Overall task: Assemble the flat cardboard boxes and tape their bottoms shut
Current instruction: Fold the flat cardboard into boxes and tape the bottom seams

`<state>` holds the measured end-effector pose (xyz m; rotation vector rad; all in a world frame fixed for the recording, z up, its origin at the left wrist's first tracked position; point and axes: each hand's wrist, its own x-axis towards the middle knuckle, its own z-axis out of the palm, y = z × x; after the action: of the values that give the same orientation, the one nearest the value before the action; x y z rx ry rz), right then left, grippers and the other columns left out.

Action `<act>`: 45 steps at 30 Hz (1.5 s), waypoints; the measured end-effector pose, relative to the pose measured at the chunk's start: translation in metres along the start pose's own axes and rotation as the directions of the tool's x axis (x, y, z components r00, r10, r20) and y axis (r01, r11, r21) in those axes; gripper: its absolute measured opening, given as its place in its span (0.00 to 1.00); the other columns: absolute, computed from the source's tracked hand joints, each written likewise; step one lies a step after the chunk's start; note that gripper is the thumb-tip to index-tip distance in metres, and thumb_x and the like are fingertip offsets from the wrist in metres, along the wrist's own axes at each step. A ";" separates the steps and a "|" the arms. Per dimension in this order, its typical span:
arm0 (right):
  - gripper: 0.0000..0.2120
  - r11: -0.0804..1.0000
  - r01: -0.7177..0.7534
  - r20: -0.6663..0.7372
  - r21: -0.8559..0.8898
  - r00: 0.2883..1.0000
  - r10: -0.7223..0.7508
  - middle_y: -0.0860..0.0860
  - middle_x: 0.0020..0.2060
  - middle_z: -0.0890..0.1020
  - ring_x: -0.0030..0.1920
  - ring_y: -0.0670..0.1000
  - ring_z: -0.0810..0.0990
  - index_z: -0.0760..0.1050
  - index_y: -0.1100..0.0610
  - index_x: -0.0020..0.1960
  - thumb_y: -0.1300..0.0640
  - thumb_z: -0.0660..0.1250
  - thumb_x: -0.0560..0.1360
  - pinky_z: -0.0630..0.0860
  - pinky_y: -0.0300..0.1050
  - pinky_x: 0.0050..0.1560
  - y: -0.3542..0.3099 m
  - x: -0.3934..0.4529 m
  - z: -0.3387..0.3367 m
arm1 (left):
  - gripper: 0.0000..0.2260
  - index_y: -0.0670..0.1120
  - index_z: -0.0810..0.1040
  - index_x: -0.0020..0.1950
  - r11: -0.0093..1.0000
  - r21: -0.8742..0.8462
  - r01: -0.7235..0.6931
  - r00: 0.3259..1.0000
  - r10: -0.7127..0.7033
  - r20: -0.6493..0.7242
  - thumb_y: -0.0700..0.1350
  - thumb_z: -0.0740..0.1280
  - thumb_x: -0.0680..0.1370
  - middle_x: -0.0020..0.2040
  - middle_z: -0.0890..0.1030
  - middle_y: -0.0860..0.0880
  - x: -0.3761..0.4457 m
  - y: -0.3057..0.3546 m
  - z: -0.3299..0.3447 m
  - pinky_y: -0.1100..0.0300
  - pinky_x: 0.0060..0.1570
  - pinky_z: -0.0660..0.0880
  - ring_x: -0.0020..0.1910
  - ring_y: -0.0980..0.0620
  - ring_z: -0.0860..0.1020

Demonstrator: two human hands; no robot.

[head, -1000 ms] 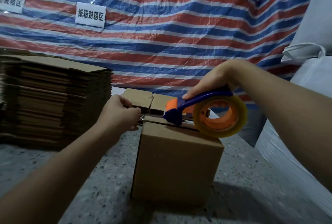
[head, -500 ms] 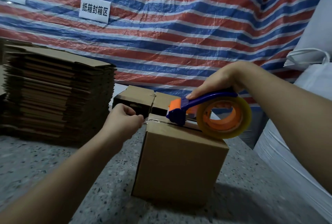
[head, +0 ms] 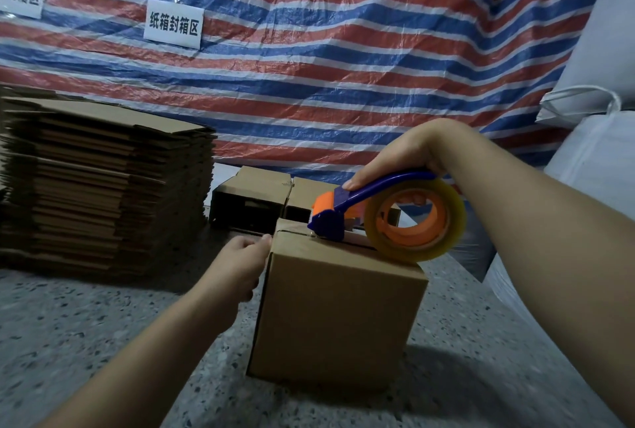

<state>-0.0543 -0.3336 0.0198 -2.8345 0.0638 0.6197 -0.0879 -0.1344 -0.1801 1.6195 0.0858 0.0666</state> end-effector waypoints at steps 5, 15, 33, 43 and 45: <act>0.36 1.000 0.017 0.017 0.016 1.000 -0.017 0.53 0.44 0.87 0.36 0.48 0.84 0.77 0.52 0.61 0.34 0.75 0.60 0.79 0.42 0.34 0.000 0.001 0.001 | 0.17 0.52 0.72 0.68 0.948 0.110 -0.300 0.948 0.309 -0.079 0.56 0.55 0.83 0.55 0.76 0.58 -0.021 0.020 0.000 0.55 0.53 0.70 0.53 0.56 0.74; 0.40 1.000 0.000 -0.048 -0.006 0.999 0.000 0.53 0.44 0.87 0.37 0.49 0.85 0.80 0.56 0.57 0.33 0.77 0.53 0.81 0.42 0.39 -0.001 0.001 -0.002 | 0.17 0.56 0.68 0.72 0.722 0.531 -0.444 0.886 0.444 0.137 0.54 0.52 0.84 0.48 0.76 0.58 -0.047 0.022 0.012 0.55 0.43 0.76 0.45 0.54 0.78; 0.47 0.982 -0.086 0.108 -0.170 0.989 0.105 0.55 0.45 0.87 0.41 0.51 0.85 0.83 0.56 0.55 0.24 0.77 0.48 0.81 0.44 0.40 0.060 0.007 -0.017 | 0.22 0.61 0.59 0.72 0.287 0.865 -0.411 0.827 0.517 0.222 0.60 0.40 0.80 0.46 0.76 0.56 -0.043 0.023 0.008 0.61 0.39 0.74 0.44 0.57 0.76; 0.45 0.978 -0.087 0.116 -0.188 0.987 0.110 0.53 0.43 0.87 0.40 0.50 0.86 0.80 0.57 0.57 0.26 0.73 0.52 0.82 0.44 0.42 0.053 0.006 -0.012 | 0.47 0.54 0.43 0.80 0.028 0.777 -0.629 0.763 0.210 0.611 0.76 0.38 0.65 0.80 0.41 0.53 -0.034 0.070 0.030 0.58 0.70 0.35 0.78 0.56 0.41; 0.44 0.978 -0.093 0.119 -0.186 0.986 0.116 0.53 0.43 0.87 0.40 0.51 0.86 0.80 0.57 0.57 0.26 0.73 0.52 0.82 0.44 0.41 0.053 0.005 -0.012 | 0.45 0.53 0.39 0.80 -0.027 0.754 -0.657 0.741 0.163 0.651 0.75 0.43 0.69 0.80 0.41 0.53 -0.031 0.064 0.033 0.59 0.70 0.36 0.78 0.56 0.41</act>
<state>-0.0496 -0.3879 0.0160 -2.9708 0.1417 0.8725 -0.1150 -0.1737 -0.1172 2.9995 -0.9702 0.2139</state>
